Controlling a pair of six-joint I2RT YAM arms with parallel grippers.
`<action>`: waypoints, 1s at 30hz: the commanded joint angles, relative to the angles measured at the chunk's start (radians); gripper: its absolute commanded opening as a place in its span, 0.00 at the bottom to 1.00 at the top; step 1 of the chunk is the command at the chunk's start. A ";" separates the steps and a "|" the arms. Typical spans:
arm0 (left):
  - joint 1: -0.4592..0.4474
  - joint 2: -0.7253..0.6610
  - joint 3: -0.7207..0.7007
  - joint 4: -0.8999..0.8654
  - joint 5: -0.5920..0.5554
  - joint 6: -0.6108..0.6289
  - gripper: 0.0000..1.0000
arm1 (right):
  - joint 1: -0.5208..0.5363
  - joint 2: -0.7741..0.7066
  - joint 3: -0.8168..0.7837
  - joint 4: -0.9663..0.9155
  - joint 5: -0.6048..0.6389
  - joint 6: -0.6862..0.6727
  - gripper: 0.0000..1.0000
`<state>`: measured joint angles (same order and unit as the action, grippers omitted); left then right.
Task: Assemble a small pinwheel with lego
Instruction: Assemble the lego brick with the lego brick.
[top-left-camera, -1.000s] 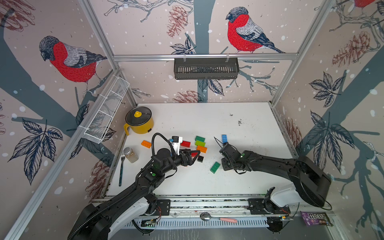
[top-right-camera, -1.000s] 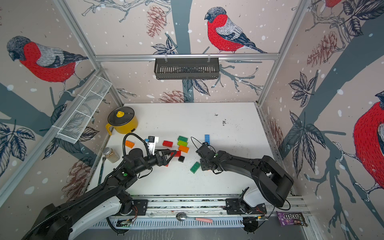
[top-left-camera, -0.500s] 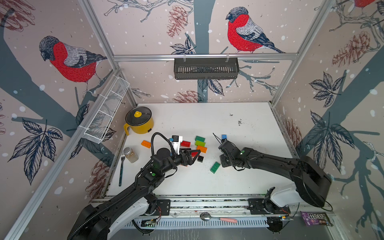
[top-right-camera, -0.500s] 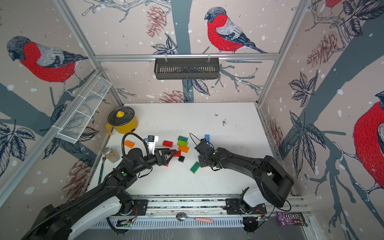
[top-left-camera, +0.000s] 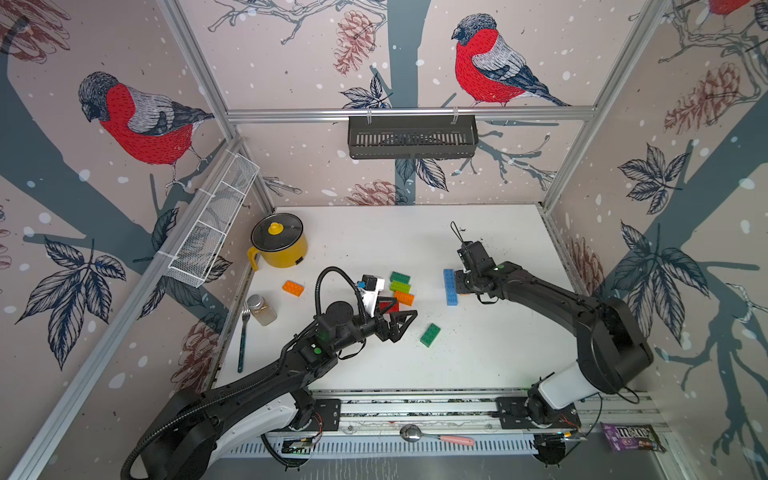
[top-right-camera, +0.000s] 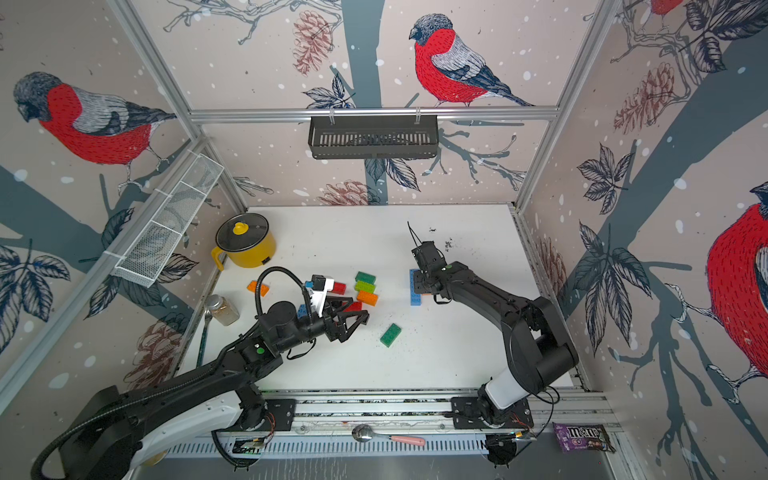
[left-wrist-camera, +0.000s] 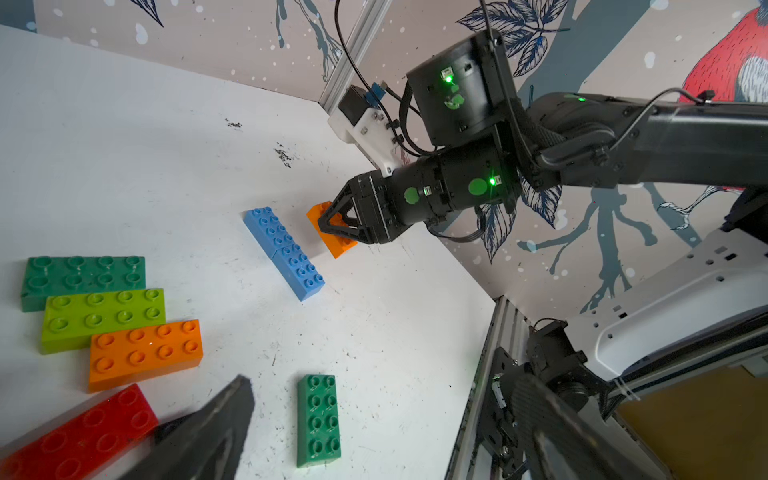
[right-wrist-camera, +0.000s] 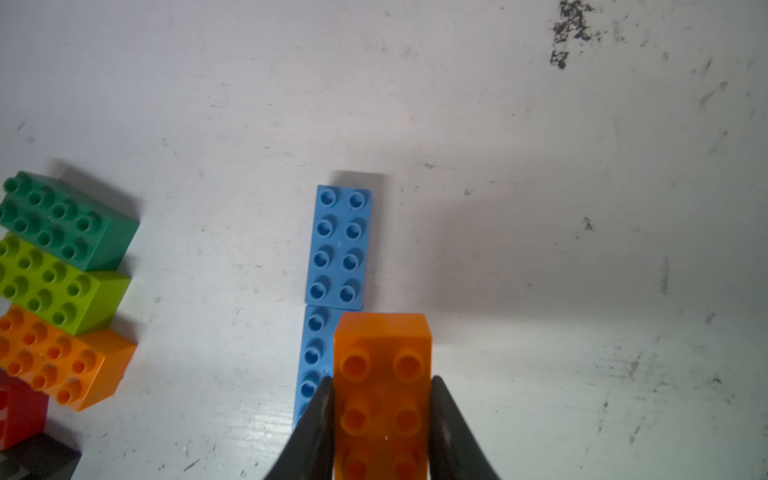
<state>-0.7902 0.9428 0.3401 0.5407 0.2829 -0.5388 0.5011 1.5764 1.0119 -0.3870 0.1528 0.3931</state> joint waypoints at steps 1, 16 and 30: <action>-0.006 0.029 0.018 0.035 -0.032 0.080 0.97 | -0.012 0.036 0.032 0.008 -0.011 -0.042 0.11; -0.007 0.130 -0.004 0.091 0.016 0.102 0.98 | 0.014 0.170 0.121 0.011 -0.020 -0.022 0.11; -0.008 0.128 -0.007 0.089 0.012 0.098 0.97 | 0.020 0.209 0.136 0.002 -0.007 -0.009 0.11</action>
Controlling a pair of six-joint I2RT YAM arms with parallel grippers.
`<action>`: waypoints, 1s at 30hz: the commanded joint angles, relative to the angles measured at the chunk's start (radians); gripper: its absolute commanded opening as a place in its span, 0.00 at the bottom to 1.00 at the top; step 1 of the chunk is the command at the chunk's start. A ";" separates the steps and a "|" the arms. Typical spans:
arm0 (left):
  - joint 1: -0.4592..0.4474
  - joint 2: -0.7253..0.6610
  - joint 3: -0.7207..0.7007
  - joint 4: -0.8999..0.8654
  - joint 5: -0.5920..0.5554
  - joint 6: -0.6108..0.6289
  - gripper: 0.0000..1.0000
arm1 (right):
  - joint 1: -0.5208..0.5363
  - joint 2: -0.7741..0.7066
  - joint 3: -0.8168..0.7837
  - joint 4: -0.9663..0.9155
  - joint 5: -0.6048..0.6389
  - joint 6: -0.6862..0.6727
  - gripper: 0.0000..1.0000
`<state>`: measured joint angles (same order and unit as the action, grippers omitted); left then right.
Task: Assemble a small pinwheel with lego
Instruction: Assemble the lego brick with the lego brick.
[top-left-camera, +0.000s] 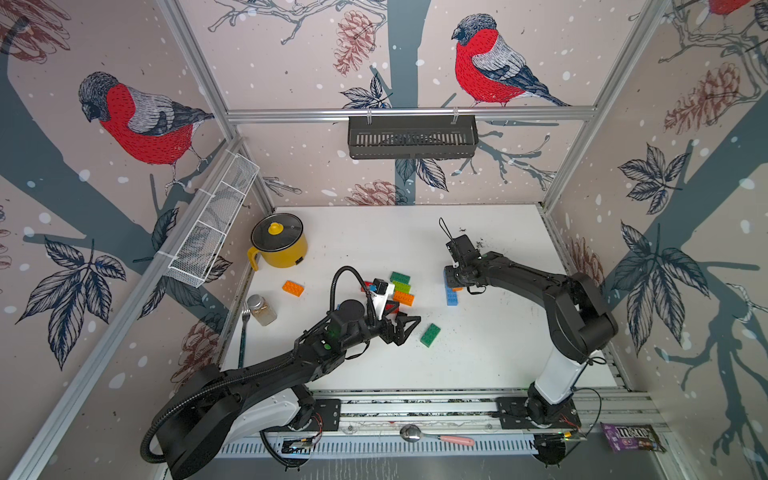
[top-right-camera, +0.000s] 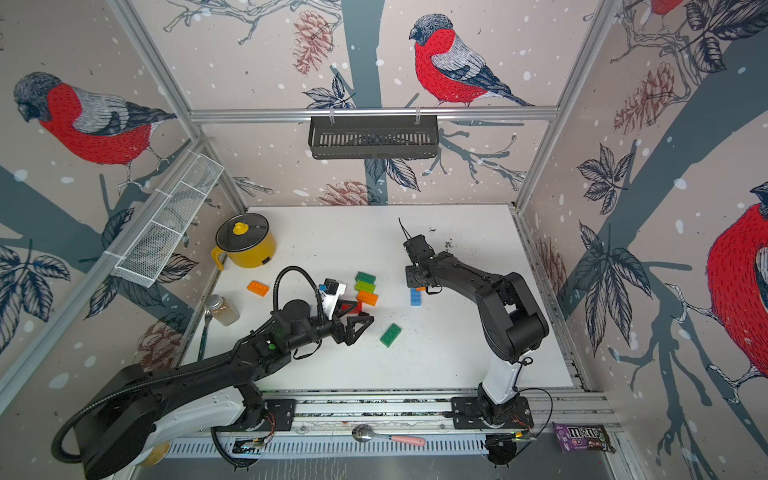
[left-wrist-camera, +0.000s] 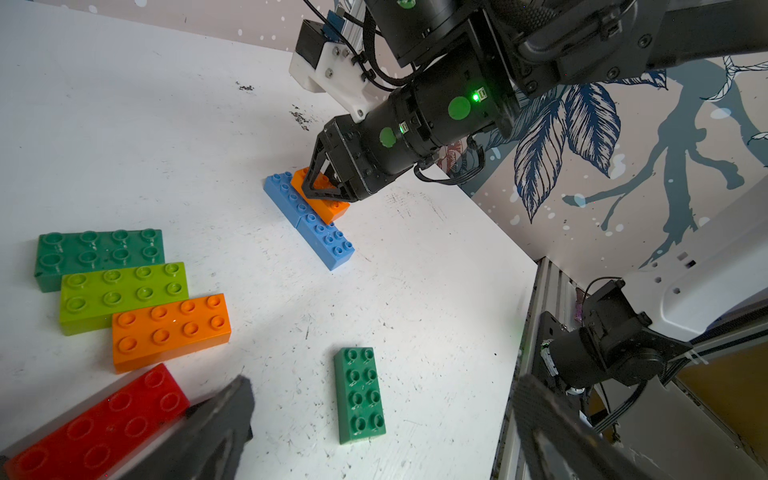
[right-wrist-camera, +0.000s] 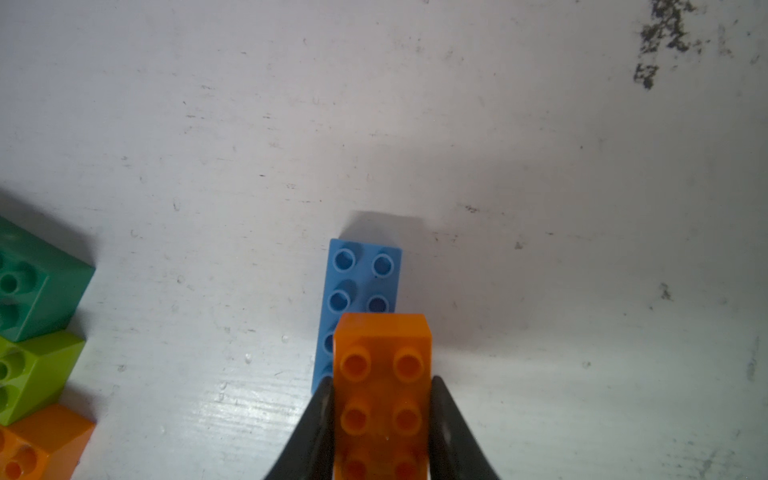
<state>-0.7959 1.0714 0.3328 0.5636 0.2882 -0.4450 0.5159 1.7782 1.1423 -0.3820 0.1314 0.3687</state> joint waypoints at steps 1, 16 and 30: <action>-0.002 -0.001 0.001 0.067 0.006 0.005 0.97 | 0.005 0.009 0.007 -0.004 0.013 0.016 0.10; -0.003 0.004 0.001 0.064 0.002 0.000 0.98 | 0.014 -0.016 -0.016 -0.026 0.030 0.039 0.10; -0.003 -0.007 0.000 0.058 -0.001 -0.004 0.97 | 0.013 0.001 -0.019 -0.026 0.039 0.057 0.08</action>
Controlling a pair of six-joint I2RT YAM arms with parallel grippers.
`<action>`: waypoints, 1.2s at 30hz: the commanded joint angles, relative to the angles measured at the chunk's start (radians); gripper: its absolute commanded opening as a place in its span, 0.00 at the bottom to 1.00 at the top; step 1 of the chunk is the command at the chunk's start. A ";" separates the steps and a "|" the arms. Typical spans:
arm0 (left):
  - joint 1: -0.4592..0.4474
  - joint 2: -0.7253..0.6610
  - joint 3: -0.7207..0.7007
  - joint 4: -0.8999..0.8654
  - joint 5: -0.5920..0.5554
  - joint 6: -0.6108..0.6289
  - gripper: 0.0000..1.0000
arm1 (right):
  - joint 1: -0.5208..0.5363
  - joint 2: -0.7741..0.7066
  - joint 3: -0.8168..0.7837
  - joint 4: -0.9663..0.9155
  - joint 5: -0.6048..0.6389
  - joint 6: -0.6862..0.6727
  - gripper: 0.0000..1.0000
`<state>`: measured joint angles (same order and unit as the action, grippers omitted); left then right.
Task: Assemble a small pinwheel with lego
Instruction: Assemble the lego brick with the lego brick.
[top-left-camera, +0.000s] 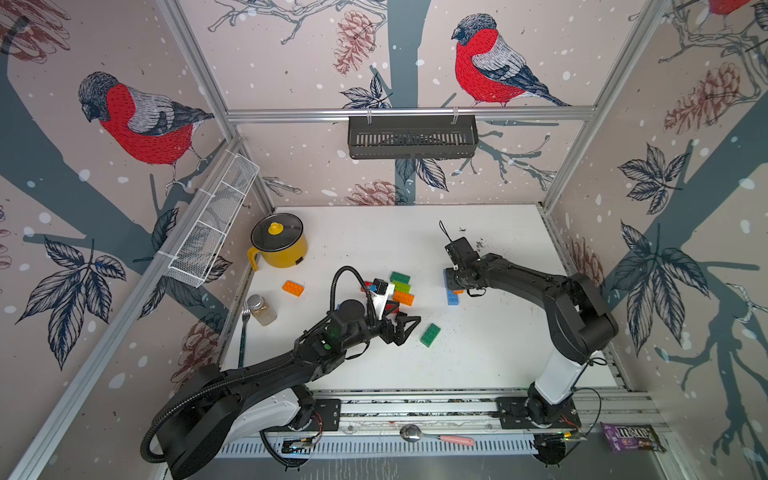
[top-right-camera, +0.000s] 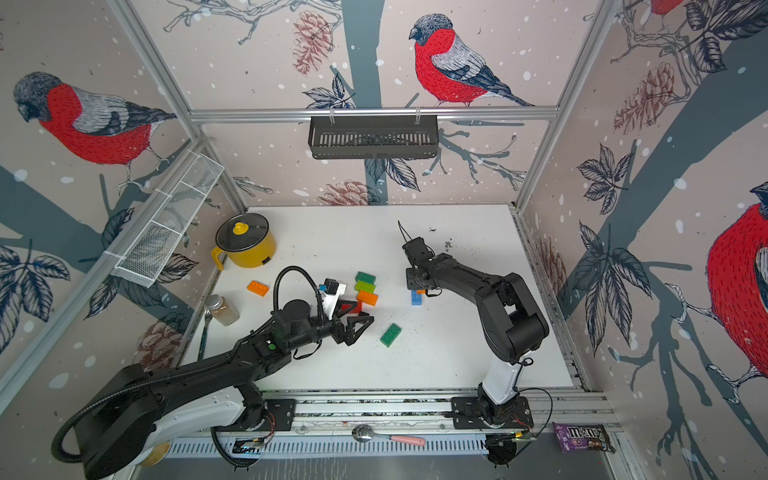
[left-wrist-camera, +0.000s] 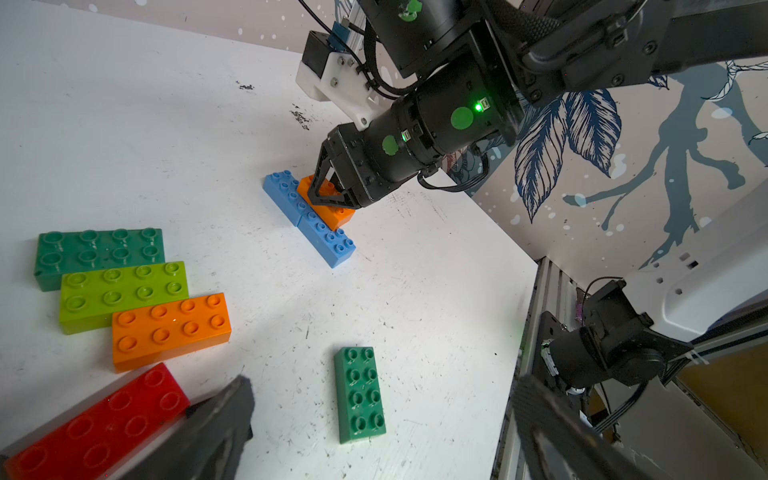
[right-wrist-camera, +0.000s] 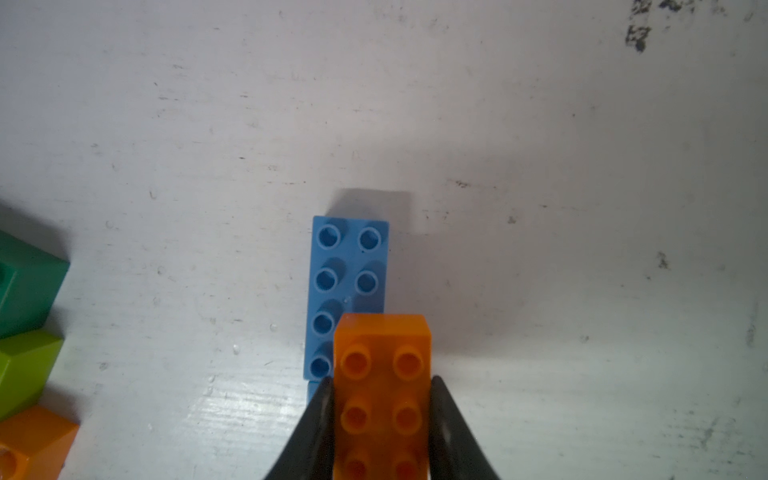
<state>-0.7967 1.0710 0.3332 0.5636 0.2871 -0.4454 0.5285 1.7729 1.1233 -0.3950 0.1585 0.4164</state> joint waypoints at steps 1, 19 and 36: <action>-0.002 -0.006 0.001 0.059 0.000 -0.003 0.98 | 0.000 0.009 0.000 -0.012 0.012 0.009 0.08; -0.002 -0.016 -0.003 0.059 -0.002 -0.005 0.98 | -0.003 0.050 -0.013 -0.021 0.001 0.001 0.05; -0.002 -0.025 -0.001 0.054 -0.008 -0.007 0.98 | 0.023 0.037 -0.147 0.052 -0.026 0.008 0.02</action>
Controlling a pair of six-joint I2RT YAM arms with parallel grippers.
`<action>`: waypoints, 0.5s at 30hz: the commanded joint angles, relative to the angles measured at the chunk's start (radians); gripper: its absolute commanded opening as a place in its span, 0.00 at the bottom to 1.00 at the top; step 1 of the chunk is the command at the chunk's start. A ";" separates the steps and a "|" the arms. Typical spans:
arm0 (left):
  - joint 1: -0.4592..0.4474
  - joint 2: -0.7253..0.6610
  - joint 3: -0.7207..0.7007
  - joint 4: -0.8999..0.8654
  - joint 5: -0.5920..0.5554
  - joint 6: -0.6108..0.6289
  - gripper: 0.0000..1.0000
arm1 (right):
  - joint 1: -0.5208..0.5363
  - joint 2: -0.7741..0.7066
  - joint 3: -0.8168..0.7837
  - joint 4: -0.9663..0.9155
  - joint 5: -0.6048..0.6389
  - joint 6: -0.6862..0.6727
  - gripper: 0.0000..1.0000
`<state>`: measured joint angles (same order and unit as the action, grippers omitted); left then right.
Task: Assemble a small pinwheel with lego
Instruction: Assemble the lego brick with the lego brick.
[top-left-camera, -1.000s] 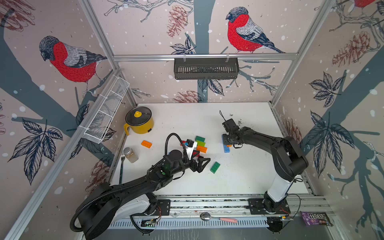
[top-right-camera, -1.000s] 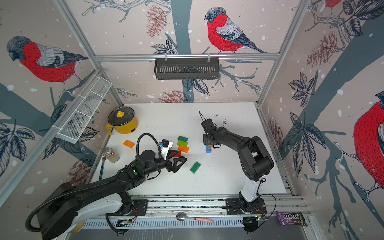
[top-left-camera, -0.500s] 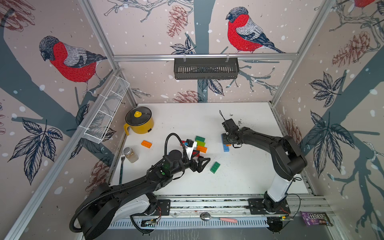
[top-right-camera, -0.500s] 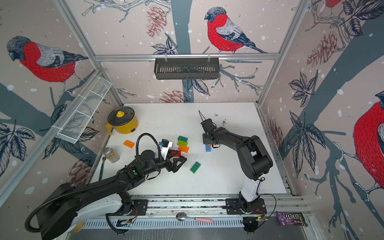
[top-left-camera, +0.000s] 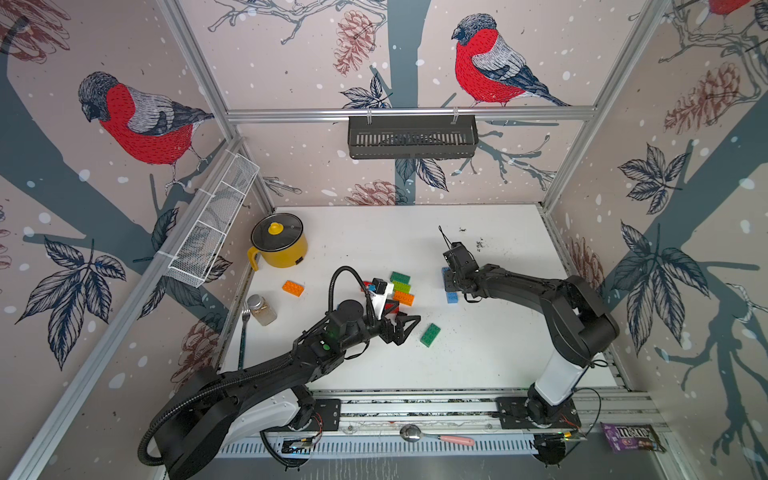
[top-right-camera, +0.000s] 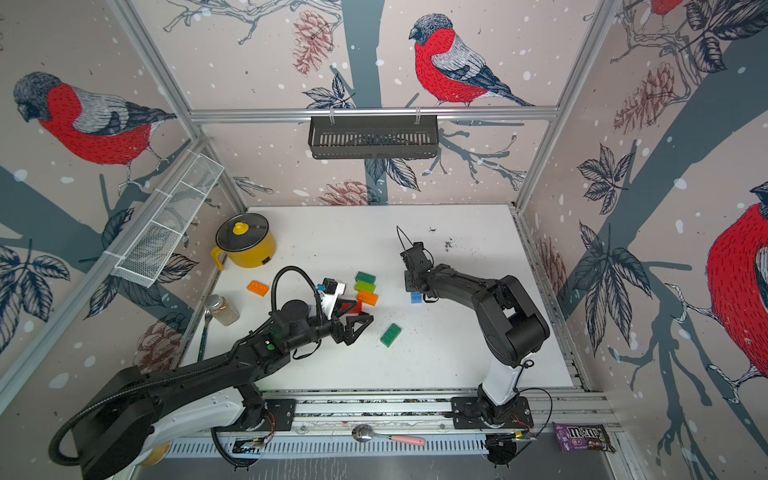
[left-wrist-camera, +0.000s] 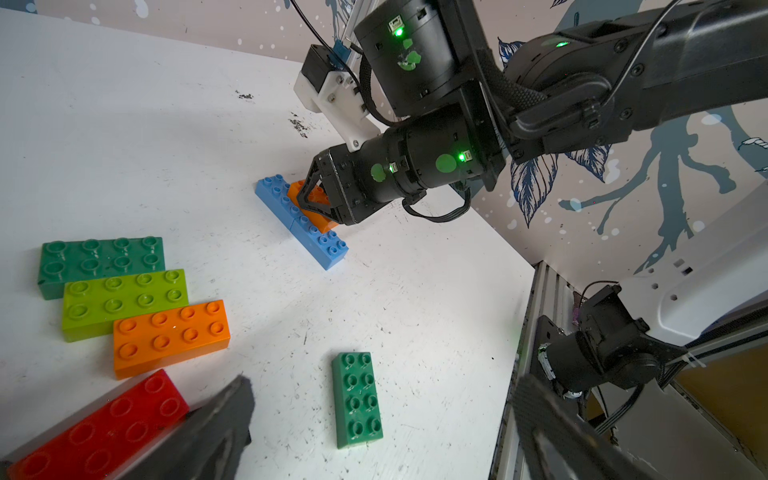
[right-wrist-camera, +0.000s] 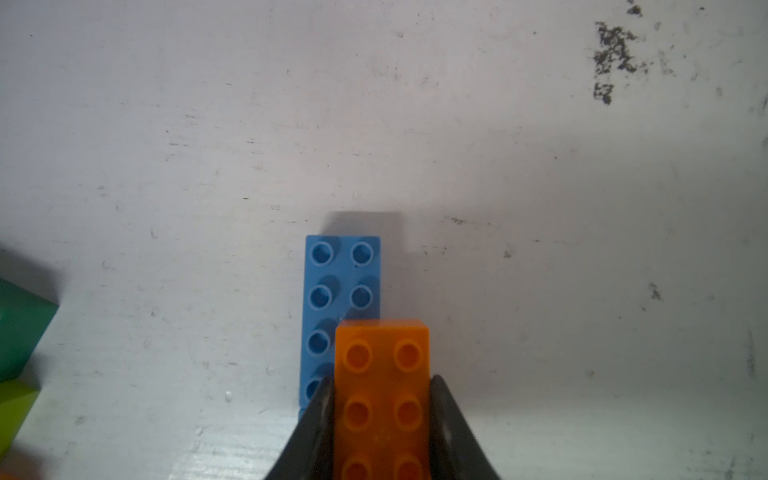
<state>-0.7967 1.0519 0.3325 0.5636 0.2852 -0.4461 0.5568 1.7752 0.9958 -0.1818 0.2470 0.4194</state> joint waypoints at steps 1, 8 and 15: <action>-0.002 -0.008 -0.002 0.053 -0.006 -0.006 0.98 | -0.007 0.040 -0.014 -0.167 -0.120 0.004 0.02; -0.002 -0.015 -0.002 0.048 -0.011 -0.007 0.97 | -0.014 0.072 0.032 -0.205 -0.119 0.006 0.02; -0.002 -0.013 -0.001 0.054 -0.017 -0.016 0.97 | -0.022 0.086 0.083 -0.254 -0.102 0.002 0.03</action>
<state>-0.7967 1.0389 0.3305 0.5636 0.2775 -0.4492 0.5377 1.8259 1.0809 -0.2302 0.2142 0.4191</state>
